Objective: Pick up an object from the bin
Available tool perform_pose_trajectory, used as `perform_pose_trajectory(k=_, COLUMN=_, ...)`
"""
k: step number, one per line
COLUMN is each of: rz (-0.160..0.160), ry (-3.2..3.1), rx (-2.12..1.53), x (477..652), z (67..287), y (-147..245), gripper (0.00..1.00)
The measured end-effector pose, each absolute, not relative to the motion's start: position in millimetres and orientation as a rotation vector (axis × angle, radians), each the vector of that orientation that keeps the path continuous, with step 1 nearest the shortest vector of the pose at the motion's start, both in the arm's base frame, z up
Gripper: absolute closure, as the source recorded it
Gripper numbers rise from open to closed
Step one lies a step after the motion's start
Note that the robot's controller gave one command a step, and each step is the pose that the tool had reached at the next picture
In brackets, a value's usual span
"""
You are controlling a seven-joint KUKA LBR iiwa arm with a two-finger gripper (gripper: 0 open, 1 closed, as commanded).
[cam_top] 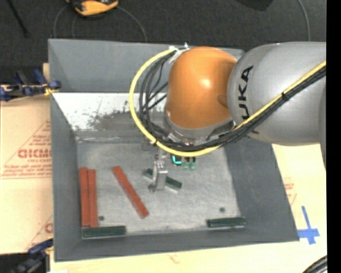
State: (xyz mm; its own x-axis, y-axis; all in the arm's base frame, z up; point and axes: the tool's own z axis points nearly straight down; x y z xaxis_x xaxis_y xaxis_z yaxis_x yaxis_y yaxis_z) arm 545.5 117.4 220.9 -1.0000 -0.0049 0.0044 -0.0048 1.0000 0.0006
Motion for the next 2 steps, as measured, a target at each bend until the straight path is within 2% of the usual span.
perform_pose_trajectory(k=1, rz=-0.003, ry=-3.145, rx=0.003, x=547.0, z=226, y=117, gripper=0.00)
perform_pose_trajectory(k=2, rz=-0.005, ry=-3.152, rx=-0.021, x=564.4, z=172, y=82, gripper=0.00)
